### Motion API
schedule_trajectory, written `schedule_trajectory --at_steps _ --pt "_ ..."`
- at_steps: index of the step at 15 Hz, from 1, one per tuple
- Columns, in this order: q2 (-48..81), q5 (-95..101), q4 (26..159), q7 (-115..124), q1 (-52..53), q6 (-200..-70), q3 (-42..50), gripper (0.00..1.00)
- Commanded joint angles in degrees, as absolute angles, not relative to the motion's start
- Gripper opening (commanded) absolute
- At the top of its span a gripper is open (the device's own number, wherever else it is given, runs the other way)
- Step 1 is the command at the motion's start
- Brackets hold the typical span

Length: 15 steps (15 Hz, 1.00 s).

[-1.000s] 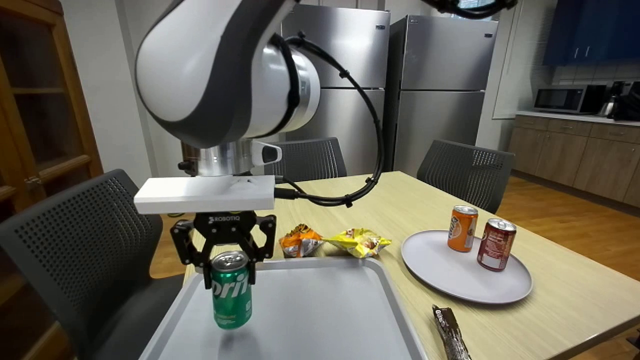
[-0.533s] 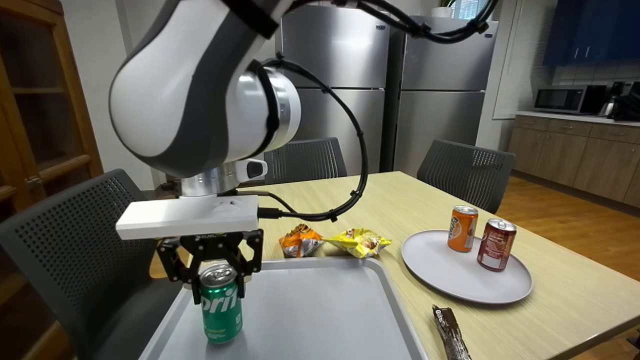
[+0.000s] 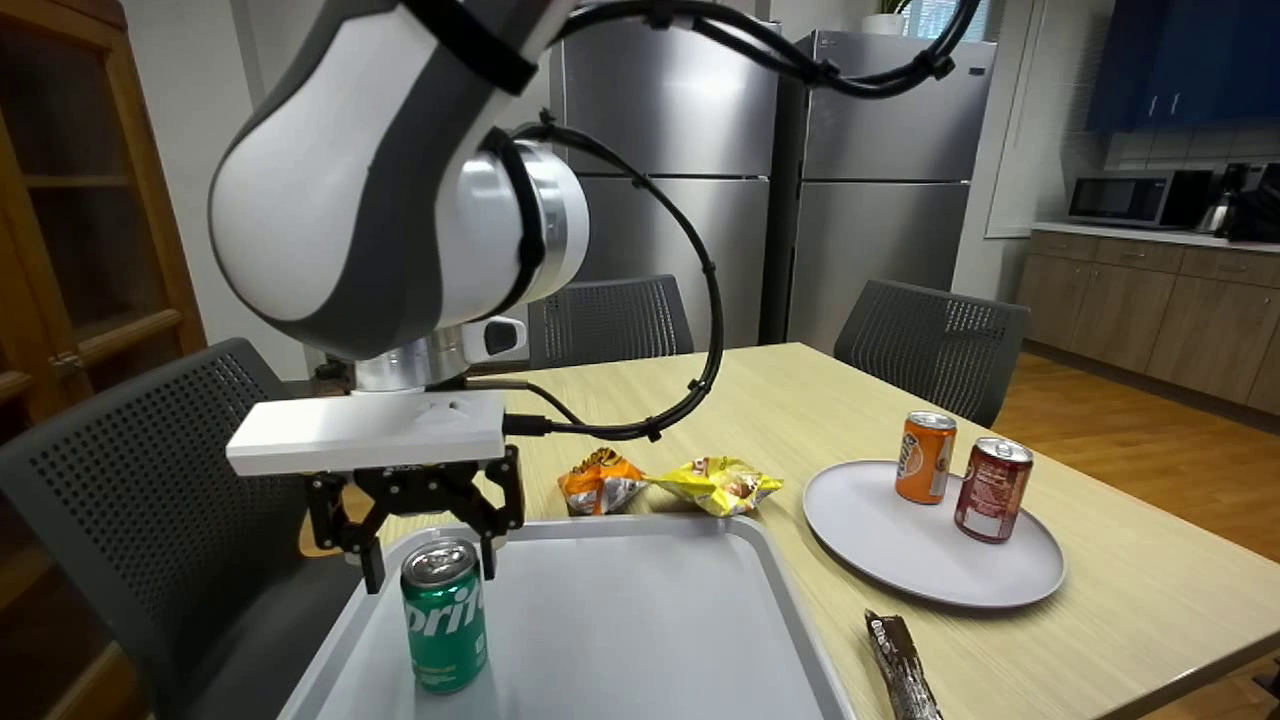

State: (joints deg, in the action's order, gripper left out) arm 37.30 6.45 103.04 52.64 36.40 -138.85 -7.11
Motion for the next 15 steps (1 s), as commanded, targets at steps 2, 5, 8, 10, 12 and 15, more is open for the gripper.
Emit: schedule_trajectory --at_steps 2,5,8,10,12,15 --pt "34.21 5.98 103.29 52.64 36.07 -136.95 -6.32 1.0" --pt "31.73 6.04 104.78 52.67 35.2 -137.36 -5.84 1.0" --pt "29.1 6.32 106.72 52.97 34.1 -137.76 -5.06 1.0" --pt "27.11 6.45 108.6 52.61 32.99 -138.01 -4.89 1.0" --pt "24.89 6.84 110.92 51.62 31.68 -138.02 -5.15 1.0" --pt "21.2 7.28 115.07 49.79 29.62 -138.4 -5.78 1.0"
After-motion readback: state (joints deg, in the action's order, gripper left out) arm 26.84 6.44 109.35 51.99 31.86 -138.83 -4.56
